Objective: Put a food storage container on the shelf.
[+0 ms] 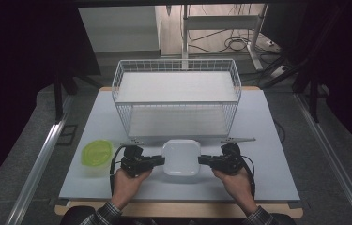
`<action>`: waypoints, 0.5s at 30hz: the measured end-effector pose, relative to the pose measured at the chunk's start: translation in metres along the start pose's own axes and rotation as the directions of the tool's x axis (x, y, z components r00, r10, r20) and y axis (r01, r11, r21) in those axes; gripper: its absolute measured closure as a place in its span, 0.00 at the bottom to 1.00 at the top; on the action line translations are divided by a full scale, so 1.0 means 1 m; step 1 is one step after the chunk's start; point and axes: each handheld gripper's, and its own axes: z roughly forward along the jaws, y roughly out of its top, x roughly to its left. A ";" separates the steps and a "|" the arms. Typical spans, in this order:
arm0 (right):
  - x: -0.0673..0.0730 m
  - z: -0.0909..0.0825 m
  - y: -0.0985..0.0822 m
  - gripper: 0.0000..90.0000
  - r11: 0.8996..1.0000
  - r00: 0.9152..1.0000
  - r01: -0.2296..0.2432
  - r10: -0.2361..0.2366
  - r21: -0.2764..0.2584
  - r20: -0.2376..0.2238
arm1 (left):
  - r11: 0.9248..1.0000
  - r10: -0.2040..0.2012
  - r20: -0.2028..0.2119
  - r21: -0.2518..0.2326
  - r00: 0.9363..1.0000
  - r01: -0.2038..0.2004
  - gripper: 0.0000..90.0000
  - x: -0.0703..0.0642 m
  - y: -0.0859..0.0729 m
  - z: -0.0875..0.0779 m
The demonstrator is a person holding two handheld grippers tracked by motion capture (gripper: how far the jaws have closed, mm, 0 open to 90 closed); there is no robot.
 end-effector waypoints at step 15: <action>0.007 -0.011 0.019 0.90 0.990 0.998 0.068 -0.069 -0.125 -0.003 | 0.994 0.066 -0.025 -0.091 0.998 -0.068 0.88 -0.012 0.025 -0.016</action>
